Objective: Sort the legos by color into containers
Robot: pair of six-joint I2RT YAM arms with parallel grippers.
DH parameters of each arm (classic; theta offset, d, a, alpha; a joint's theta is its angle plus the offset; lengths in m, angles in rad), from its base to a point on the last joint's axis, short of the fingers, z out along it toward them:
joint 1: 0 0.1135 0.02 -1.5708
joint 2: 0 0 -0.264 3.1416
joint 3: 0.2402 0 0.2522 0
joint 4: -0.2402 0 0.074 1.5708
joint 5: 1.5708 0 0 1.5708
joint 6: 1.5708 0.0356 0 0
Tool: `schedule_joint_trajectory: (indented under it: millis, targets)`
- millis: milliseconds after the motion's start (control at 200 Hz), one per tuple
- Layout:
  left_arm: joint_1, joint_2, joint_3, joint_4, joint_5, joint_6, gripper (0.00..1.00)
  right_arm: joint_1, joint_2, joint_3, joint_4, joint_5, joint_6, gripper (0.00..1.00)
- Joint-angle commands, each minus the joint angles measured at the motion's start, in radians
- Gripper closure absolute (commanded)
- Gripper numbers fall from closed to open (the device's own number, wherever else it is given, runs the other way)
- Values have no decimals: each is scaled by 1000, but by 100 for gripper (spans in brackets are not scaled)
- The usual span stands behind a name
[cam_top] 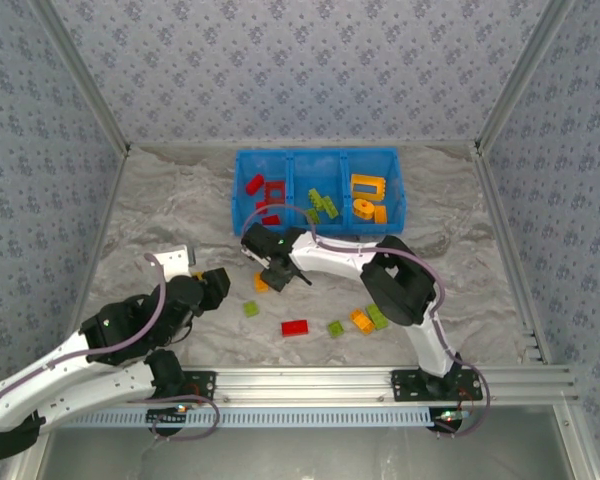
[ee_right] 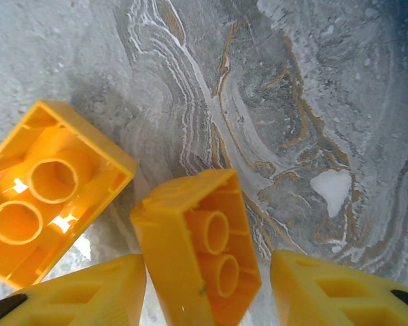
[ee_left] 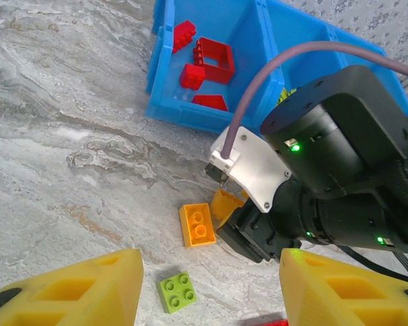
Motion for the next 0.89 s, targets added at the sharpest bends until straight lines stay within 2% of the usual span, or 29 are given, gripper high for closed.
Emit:
schedule_joint_trajectory:
  millis: [0,105,270,385,515,620,725,889]
  targets:
    - [-9,4,21,8,-12,10,44,-9,31,47,-37,-18,-17,50]
    - [-9,10,18,19,-2,13,44,-11,36,58,-35,-23,-12,55]
    - [-9,32,24,47,17,34,43,-17,-12,36,-18,-4,11,71]
    - [-9,81,42,107,78,96,43,-27,-146,-41,11,12,51,75]
    - [-9,204,101,202,164,164,43,-83,-385,-174,44,2,117,76]
    - [-11,304,133,286,223,202,43,-175,-559,-265,46,-30,169,76]
    - [-12,404,163,385,268,224,43,-323,-689,-334,51,-72,214,75]
    - [-25,576,244,489,329,249,44,-590,-707,-367,103,-204,267,75]
